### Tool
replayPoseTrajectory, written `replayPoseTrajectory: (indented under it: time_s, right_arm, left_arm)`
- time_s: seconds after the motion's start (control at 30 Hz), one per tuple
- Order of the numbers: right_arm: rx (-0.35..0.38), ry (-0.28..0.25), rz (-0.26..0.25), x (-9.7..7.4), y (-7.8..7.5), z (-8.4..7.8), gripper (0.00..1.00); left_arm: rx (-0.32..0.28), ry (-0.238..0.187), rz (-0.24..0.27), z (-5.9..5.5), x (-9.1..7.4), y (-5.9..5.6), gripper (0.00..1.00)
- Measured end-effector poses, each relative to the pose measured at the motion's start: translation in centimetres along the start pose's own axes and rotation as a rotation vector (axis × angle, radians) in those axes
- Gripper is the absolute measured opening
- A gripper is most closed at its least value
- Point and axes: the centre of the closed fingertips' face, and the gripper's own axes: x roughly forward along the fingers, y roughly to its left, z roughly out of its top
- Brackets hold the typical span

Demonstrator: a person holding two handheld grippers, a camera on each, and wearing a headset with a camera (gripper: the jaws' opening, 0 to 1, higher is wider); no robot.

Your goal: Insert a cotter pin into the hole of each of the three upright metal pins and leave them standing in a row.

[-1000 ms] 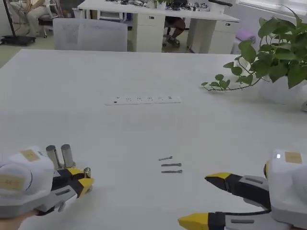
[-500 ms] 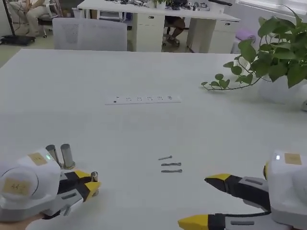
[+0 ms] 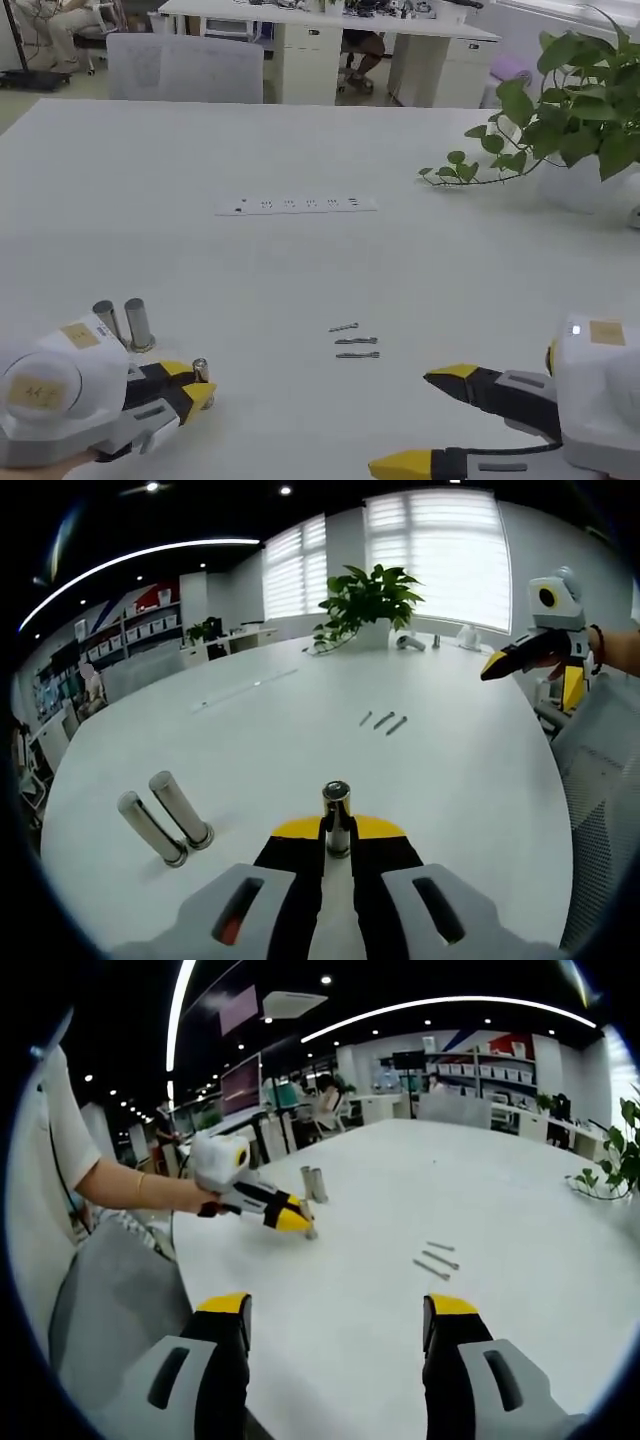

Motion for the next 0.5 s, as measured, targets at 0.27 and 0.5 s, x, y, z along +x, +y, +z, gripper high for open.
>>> replayPoseTrajectory:
  time_s: [0.27, 0.5]
  right_arm:
    - [-0.004, 0.003, -0.002, 0.00, 0.00, -0.06, 0.71]
    - [-0.014, -0.005, -0.001, 0.02, 0.09, 0.38, 0.71]
  left_arm:
    - [0.011, 0.020, 0.001, -0.49, 0.09, -0.37, 0.18]
    - [-0.013, -0.006, 0.024, 0.29, -0.74, -0.22, 0.29]
